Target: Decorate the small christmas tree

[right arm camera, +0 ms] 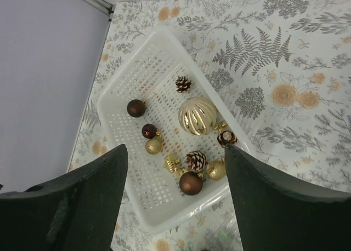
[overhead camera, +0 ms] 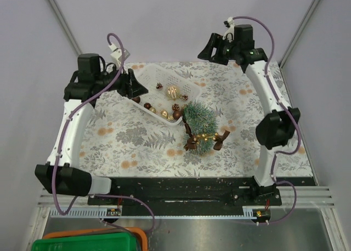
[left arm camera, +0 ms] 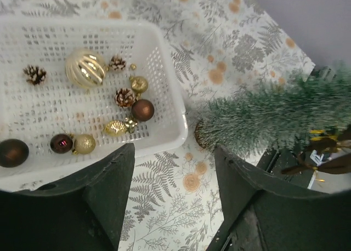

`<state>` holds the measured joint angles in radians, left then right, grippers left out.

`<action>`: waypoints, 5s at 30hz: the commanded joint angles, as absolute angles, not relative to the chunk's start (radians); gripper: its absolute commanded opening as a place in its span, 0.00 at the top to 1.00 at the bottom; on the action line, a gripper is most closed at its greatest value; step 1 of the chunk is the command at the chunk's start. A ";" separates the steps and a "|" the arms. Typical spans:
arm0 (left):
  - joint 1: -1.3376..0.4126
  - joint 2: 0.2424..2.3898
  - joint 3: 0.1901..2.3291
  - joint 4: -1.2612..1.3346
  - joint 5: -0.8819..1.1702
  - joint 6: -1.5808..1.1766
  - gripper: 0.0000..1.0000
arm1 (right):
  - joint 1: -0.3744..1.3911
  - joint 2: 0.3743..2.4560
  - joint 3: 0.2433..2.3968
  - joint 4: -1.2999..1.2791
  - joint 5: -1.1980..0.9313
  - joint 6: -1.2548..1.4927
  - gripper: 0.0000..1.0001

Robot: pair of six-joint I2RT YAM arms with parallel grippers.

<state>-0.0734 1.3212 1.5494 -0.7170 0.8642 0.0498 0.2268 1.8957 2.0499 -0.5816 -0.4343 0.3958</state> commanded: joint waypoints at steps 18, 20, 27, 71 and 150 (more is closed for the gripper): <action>-0.069 1.440 1.445 -0.739 0.897 0.287 0.37 | 0.344 2.324 2.240 -0.713 -0.215 0.132 0.16; -0.069 1.430 1.436 -0.739 0.896 0.298 0.36 | 0.344 2.324 2.211 -0.709 -0.212 0.132 0.16; -0.069 1.414 1.431 -0.742 0.897 0.278 0.36 | 0.342 2.237 2.045 -0.675 -0.028 0.141 0.42; -0.181 1.430 1.482 -0.540 1.144 0.081 0.01 | -0.078 1.179 1.130 -0.503 0.149 0.578 0.29; -0.224 1.457 1.517 -0.761 0.923 0.115 0.01 | 0.215 2.098 1.520 -0.288 0.244 0.566 0.39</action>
<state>-0.2234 1.4731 1.4921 -0.7761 0.9115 0.1040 0.2077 2.0834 1.4818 -0.3328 0.2020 0.5480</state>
